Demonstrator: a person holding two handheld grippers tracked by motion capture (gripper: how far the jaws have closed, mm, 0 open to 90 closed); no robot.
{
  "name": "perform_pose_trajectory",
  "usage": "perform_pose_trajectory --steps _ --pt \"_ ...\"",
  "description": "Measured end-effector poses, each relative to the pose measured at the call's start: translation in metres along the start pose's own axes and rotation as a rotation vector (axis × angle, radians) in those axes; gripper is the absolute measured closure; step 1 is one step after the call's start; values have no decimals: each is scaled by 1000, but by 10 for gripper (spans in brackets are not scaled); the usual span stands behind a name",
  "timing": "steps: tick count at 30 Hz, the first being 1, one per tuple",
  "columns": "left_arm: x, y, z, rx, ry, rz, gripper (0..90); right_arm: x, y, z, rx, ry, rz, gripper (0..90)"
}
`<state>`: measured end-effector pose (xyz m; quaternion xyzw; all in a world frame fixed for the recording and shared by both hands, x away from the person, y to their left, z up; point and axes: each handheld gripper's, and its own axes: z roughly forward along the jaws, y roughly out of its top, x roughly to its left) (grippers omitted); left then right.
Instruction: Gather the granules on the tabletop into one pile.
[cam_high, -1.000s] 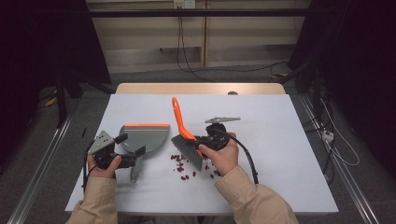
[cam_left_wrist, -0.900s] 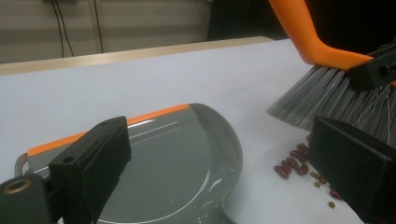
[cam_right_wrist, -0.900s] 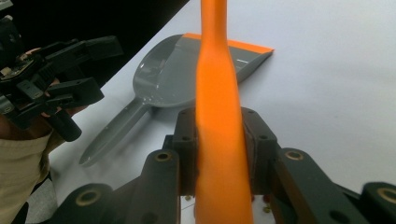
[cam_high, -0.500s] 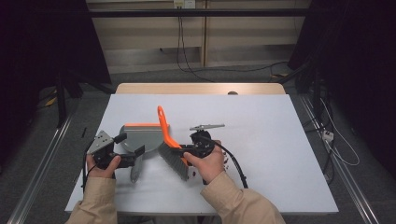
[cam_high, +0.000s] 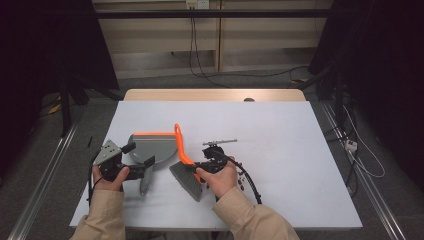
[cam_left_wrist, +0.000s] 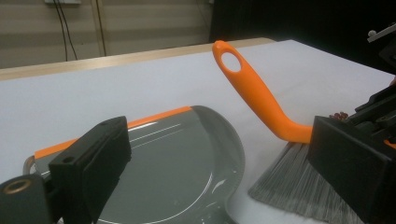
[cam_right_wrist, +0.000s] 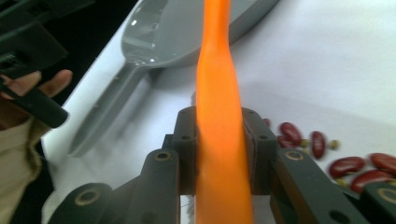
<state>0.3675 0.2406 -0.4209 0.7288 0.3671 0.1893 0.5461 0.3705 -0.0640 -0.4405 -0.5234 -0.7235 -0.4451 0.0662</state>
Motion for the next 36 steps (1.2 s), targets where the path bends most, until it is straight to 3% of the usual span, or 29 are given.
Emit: perform_pose_trajectory --steps 9,36 --pt "0 0 0 -1 2 3 58 -10 3 -12 -15 -44 -3 712" --pt "-1 0 0 1 8 10 58 -44 -6 -51 -93 -128 59 711"
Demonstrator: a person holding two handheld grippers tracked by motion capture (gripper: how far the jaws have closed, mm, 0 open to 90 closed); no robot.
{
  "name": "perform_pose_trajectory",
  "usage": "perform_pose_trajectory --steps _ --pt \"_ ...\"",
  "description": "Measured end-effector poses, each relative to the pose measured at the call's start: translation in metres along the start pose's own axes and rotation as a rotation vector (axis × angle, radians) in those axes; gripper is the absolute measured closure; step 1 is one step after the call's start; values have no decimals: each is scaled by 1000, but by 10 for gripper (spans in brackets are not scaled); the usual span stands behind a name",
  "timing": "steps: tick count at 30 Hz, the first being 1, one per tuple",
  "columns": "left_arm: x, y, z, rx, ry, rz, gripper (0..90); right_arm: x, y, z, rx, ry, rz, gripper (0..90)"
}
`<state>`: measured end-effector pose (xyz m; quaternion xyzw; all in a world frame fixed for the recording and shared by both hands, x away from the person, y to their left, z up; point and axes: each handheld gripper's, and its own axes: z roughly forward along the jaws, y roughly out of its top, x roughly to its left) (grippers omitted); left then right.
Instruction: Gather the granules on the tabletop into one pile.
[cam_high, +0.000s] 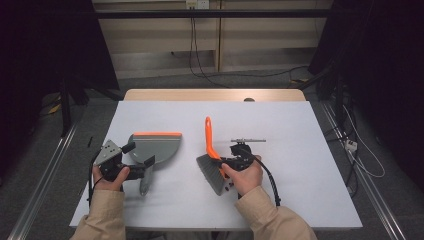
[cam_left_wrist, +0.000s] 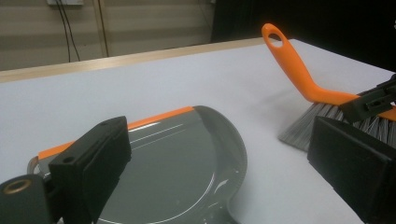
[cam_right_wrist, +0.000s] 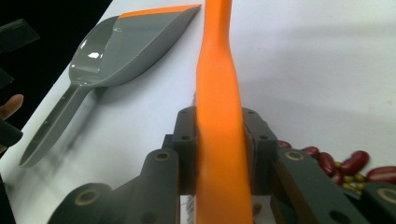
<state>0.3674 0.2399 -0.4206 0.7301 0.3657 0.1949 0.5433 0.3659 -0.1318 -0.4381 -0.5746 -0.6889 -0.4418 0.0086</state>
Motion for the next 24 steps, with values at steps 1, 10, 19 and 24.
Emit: perform_pose_trajectory --steps 1,10,19,24 --pt "0 0 0 -1 0 1 58 0 0 -1 -2 -5 3 711" --pt "0 0 1 2 0 -3 58 -10 0 -10 -13 -26 14 711" --pt "0 0 1 3 1 0 58 -16 0 -15 -24 -33 26 711" --pt "0 0 1 4 2 2 58 -20 0 -19 -32 -41 35 711"
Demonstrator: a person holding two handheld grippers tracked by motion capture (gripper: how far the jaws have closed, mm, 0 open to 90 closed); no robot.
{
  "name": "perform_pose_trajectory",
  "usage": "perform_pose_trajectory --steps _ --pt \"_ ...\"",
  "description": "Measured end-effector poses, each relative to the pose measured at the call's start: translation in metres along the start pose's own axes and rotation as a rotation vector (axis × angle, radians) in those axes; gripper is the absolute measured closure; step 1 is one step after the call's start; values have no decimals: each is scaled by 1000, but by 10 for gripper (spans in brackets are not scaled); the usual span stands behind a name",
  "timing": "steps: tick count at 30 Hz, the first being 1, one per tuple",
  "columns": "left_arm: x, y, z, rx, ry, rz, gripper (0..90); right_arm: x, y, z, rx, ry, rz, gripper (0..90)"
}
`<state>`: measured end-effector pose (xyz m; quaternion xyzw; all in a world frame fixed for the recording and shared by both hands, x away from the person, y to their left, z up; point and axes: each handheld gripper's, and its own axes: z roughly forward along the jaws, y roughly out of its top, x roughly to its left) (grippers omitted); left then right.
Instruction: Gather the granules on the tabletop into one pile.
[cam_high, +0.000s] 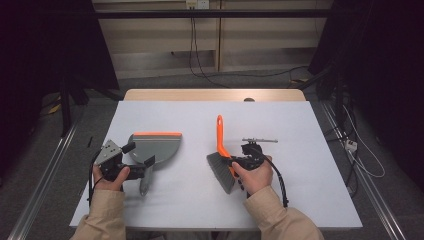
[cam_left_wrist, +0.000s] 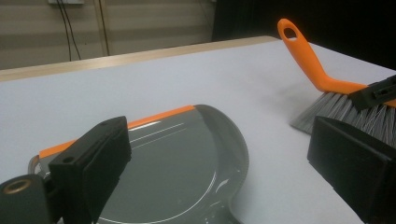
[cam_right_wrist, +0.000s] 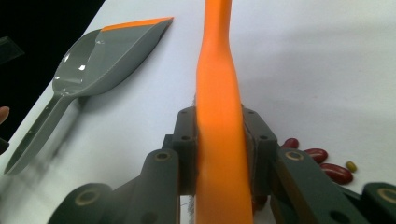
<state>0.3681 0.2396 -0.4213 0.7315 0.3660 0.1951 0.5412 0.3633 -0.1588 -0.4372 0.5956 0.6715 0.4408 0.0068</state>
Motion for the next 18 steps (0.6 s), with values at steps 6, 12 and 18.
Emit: perform_pose_trajectory --steps 6,12,18 --pt "1 0 -1 -2 5 -1 58 -3 0 -2 -6 -2 11 711" --pt "0 0 0 -3 4 -2 58 -6 -1 -6 -14 -14 14 711" --pt "-1 0 0 -6 4 -5 58 -8 0 -9 -19 -23 11 711"
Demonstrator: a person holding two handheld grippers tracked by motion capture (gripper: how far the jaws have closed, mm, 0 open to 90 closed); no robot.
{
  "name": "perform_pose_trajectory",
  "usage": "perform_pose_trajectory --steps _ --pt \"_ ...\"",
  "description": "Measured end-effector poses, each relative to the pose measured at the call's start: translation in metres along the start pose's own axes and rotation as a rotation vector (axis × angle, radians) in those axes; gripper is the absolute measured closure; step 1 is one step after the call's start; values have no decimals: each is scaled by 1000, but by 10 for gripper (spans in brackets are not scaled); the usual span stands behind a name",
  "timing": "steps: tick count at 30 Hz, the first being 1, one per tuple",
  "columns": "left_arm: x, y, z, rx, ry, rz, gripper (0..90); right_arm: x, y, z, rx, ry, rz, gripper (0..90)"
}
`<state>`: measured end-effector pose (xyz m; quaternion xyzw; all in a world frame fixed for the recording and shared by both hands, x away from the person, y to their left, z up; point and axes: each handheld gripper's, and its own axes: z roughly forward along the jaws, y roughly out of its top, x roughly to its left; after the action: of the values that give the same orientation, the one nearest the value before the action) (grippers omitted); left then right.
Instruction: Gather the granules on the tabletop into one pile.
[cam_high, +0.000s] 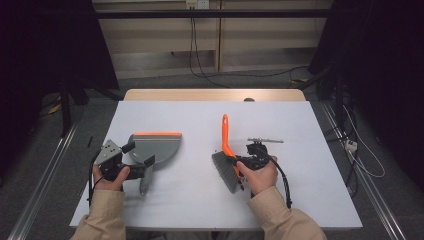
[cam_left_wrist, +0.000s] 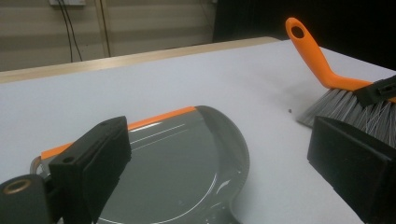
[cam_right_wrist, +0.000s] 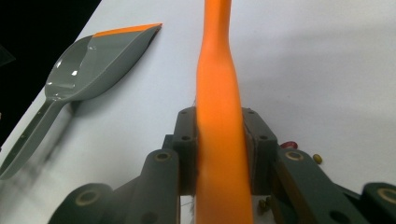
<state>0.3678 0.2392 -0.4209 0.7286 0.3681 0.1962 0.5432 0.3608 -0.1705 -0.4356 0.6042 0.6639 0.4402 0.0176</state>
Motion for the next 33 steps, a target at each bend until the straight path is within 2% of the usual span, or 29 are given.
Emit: perform_pose_trajectory --steps 7,11,15,17,20,21,24,28,30,33 --pt "1 0 0 7 1 7 58 -1 2 -3 -10 15 5 712" --pt "0 0 1 6 1 7 58 1 7 -8 -27 47 9 712" --pt "1 0 0 3 0 1 58 6 20 -17 -72 74 -45 712" --pt "1 0 0 3 0 1 58 7 27 -19 -79 65 -71 712" --pt "1 0 0 2 1 0 58 6 38 -20 -90 60 -149 712" --pt "2 0 0 1 1 -1 58 5 42 -20 -91 61 -196 712" --pt "2 0 0 3 1 -1 58 3 49 -16 -89 54 -298 712" --pt "2 0 0 5 1 -3 58 -1 58 -7 -63 45 -482 712" --pt "3 0 0 5 1 -1 58 -5 62 1 -43 44 -590 713" --pt "3 0 1 4 1 -4 58 -6 67 8 -31 51 -687 713"
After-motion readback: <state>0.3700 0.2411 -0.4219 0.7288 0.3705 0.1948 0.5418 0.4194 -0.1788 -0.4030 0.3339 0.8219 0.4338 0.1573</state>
